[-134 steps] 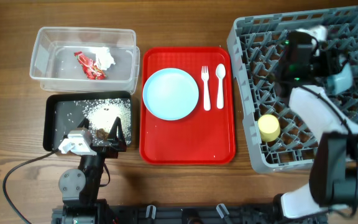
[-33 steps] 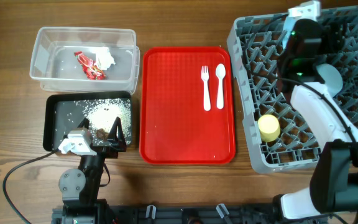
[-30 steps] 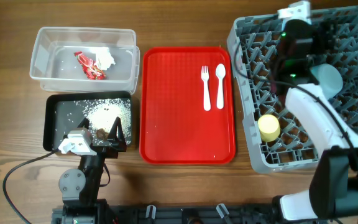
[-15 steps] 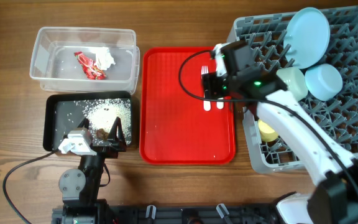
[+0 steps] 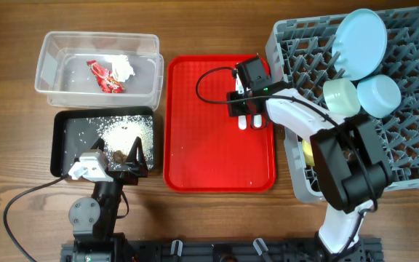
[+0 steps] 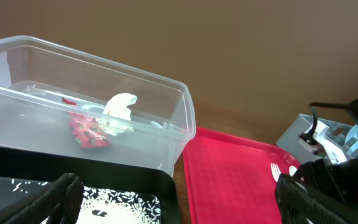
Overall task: Sort waste into correct bins and load items into the dishwasher rack
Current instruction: 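Reach the right gripper down and grasp the white fork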
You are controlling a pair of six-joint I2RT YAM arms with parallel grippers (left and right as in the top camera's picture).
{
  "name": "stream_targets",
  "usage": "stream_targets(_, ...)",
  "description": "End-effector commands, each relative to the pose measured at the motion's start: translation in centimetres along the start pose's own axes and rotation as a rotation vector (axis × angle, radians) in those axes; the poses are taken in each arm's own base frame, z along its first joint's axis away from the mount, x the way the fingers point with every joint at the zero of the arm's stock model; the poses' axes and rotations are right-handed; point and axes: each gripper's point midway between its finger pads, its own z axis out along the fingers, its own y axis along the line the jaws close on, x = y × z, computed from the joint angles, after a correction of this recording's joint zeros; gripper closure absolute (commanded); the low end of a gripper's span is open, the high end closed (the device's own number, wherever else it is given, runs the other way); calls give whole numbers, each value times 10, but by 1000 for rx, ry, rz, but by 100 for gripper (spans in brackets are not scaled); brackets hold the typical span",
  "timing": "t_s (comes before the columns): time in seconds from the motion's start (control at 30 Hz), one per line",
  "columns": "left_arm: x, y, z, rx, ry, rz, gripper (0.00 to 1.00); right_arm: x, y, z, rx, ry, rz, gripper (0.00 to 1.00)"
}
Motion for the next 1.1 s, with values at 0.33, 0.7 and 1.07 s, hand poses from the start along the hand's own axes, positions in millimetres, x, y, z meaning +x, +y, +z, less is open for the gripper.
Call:
stream_targets(0.33, 1, 3, 0, -10, 0, 20, 0, -11, -15, -26, 103, -45, -4, 91)
stream_targets(0.7, 1, 3, 0, -10, 0, 20, 0, -49, 9, -120, 6, -241, -45, 83)
stream_targets(1.07, 1, 3, 0, -10, 0, 20, 0, -11, -14, -14, 181, -59, -170, 55)
